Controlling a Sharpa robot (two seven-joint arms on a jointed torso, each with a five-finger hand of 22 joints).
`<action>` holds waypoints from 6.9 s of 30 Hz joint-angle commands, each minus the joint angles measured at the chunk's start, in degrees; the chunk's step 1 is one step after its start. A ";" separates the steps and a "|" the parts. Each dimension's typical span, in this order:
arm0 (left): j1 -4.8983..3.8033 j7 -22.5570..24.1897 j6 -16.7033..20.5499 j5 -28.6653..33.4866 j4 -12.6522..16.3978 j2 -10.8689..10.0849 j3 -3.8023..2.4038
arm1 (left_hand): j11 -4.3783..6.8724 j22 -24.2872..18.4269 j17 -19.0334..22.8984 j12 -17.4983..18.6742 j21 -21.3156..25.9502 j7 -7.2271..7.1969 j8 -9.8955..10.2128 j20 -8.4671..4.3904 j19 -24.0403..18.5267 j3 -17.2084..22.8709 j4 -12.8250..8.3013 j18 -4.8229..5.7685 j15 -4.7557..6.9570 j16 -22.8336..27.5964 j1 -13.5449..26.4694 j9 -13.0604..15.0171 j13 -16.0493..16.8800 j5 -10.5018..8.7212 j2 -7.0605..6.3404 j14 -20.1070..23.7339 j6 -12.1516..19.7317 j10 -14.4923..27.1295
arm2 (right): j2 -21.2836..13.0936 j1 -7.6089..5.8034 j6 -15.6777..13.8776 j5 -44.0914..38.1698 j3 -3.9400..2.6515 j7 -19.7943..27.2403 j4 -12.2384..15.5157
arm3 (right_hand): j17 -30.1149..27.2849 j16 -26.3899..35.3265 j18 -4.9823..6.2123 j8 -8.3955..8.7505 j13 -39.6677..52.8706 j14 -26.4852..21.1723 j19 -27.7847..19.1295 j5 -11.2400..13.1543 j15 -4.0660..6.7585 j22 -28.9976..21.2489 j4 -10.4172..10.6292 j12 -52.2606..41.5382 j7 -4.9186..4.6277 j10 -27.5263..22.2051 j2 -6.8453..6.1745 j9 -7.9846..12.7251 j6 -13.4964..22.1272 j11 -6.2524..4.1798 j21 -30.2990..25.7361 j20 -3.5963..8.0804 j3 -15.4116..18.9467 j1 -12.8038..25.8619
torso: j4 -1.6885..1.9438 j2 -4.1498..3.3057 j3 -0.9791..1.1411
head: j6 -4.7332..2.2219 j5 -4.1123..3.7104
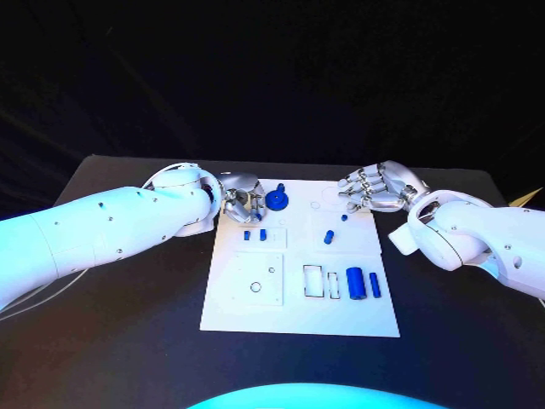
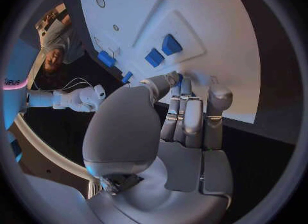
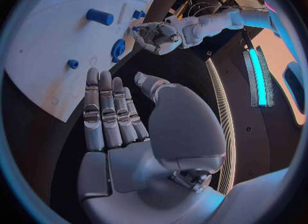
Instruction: Assemble the parts on the task board
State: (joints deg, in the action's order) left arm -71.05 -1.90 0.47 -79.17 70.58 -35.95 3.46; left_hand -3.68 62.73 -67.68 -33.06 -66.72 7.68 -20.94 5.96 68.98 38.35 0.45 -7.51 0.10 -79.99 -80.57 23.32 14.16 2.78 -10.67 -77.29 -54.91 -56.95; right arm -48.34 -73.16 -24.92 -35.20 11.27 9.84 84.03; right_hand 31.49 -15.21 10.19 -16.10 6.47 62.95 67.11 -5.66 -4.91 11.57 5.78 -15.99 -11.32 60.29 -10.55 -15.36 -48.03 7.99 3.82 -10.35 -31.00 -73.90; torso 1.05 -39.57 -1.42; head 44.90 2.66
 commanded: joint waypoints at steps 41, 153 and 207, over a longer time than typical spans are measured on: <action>0.06 0.34 -0.57 1.18 -0.07 -0.12 0.21 | -0.73 -1.55 2.09 2.70 1.71 0.47 2.99 0.87 -1.87 -0.64 0.03 -0.09 -0.83 0.29 2.00 -0.32 -0.16 0.20 -1.04 1.27 1.45 0.23 | -0.07 0.03 0.81 -0.09 -0.01 0.37 0.14 | -0.17 0.54 0.28 0.41 -0.26 0.34 -0.03 -0.32 0.06 -0.28 -0.08 0.33 -0.46 0.39 -0.35 0.08 0.02 0.03 -0.09 -0.43 0.13 0.32 | -0.01 0.01 -0.01 | 0.18 0.03; 0.86 17.22 3.54 69.64 13.23 -16.77 -2.44 | -2.93 -8.11 10.37 -8.37 9.59 2.73 -1.02 1.94 -5.09 -2.91 1.16 -1.45 -2.73 2.01 2.69 1.46 7.27 0.27 -1.02 6.76 9.40 10.56 | 3.08 1.21 7.86 -58.34 -0.27 -19.69 -2.41 | 38.63 -56.75 -6.59 2.73 2.05 24.00 17.76 -0.63 5.18 62.87 -4.02 6.57 3.11 4.21 -1.65 -5.97 -6.54 -3.33 70.85 5.21 -2.49 -0.58 | 0.02 0.06 -0.10 | -2.55 -5.02; 0.86 16.44 3.61 68.89 13.44 -17.05 -2.44 | -4.14 -8.44 10.87 -8.37 10.05 4.11 -1.30 2.81 -5.81 -3.27 1.37 -1.56 -3.75 1.76 2.88 1.16 6.35 0.28 -1.21 7.41 13.95 12.58 | 5.11 3.06 3.19 -63.42 -0.39 -24.55 -2.89 | 38.31 -58.95 -6.75 -1.22 2.29 23.58 17.45 0.34 6.68 65.47 -7.32 6.33 4.64 10.77 3.83 -10.74 -11.39 -5.21 72.91 6.17 -6.81 -2.16 | -0.08 0.14 -0.13 | -1.77 -4.73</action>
State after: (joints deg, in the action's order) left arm -70.19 14.23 4.69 -10.17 83.92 -53.05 1.07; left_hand -7.78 54.34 -56.86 -41.39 -56.91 10.94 -22.11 8.61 63.47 35.41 1.81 -8.83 -3.60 -78.10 -77.97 24.53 20.59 2.84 -11.75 -70.11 -41.14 -44.63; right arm -43.04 -70.12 -20.86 -97.04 10.85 -13.45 80.88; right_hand 69.87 -73.90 4.41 -17.08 8.71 83.93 84.00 -5.08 1.35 74.92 -1.21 -9.73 -6.75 69.51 -7.06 -25.89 -58.95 3.88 76.43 -4.72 -37.95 -76.03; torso 1.02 -39.42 -1.52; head 43.13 -2.10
